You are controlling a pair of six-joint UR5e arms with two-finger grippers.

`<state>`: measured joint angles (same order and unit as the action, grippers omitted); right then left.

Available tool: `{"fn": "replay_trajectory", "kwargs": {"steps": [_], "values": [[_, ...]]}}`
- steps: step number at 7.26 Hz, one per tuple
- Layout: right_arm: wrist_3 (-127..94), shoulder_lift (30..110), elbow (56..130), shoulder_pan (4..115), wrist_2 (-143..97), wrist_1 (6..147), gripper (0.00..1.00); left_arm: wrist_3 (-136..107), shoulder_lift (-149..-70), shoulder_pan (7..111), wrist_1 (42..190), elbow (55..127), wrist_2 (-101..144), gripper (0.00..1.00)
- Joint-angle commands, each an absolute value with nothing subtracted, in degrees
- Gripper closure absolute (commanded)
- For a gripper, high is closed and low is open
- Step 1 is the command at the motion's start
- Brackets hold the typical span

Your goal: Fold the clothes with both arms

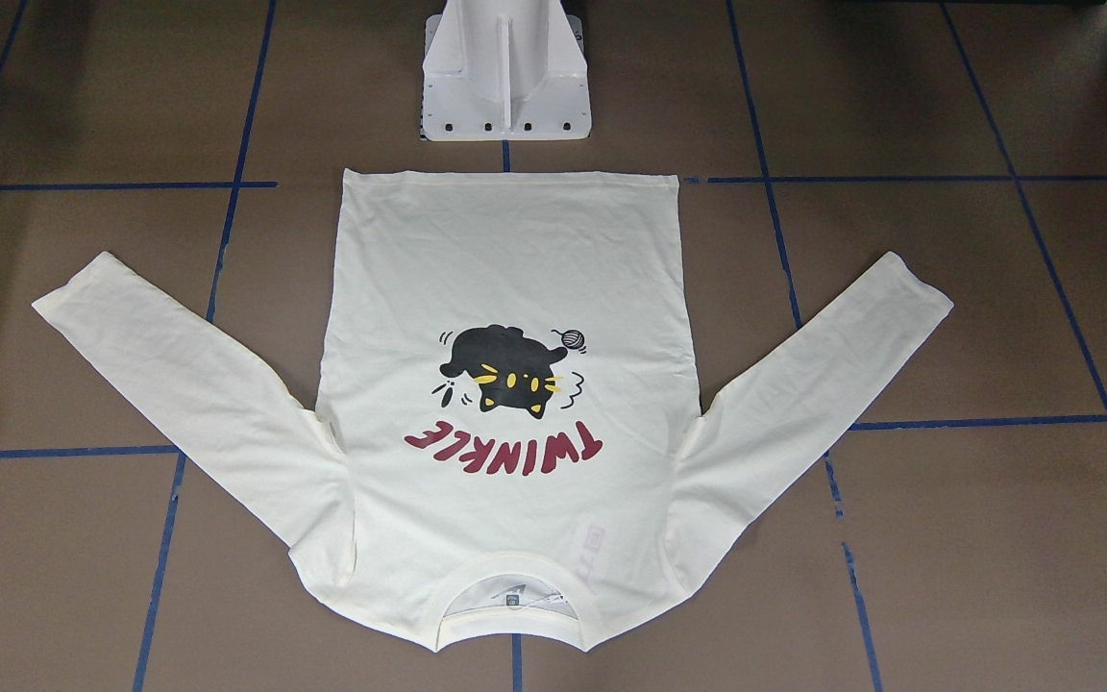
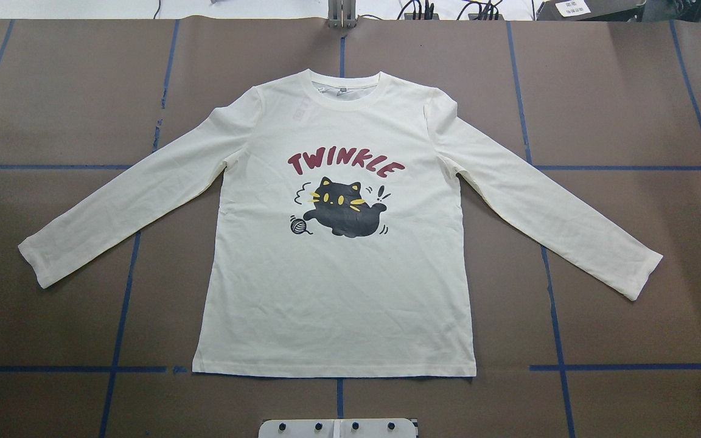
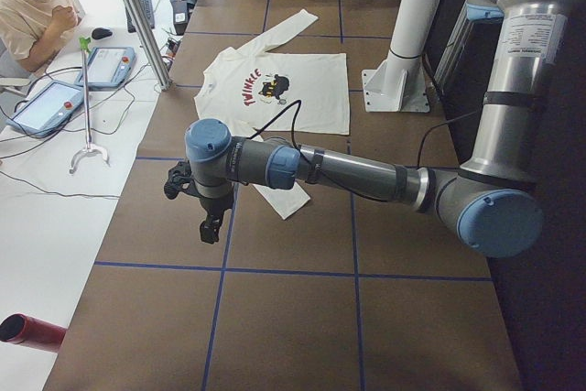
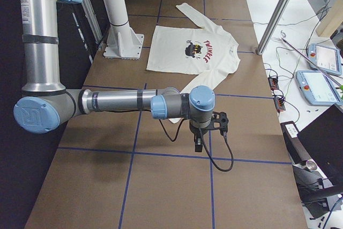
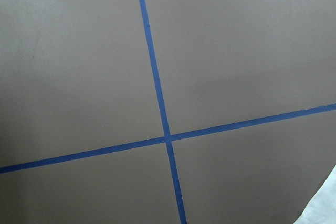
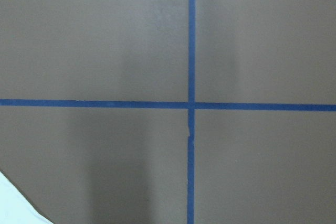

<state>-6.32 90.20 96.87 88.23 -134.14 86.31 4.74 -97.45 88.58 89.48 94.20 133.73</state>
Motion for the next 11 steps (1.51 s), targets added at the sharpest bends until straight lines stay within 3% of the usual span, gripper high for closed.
{"fn": "replay_trajectory", "kwargs": {"steps": [1,5,8,11], "values": [[-6.8,89.8,99.1,86.7,-133.9,78.1,0.00,4.6,-98.7,87.8,94.3,93.8,133.4,0.00],[-6.8,92.4,96.1,86.2,-137.8,64.4,0.00,4.7,-98.8,87.9,95.7,93.9,132.7,0.00],[-40.9,95.4,96.2,69.0,-129.4,43.1,0.01,4.5,-99.1,87.9,95.6,94.0,132.7,0.00],[-54.1,101.1,96.3,54.9,-119.9,36.8,0.36,4.5,-99.3,87.9,95.6,94.0,132.7,0.00]]}}
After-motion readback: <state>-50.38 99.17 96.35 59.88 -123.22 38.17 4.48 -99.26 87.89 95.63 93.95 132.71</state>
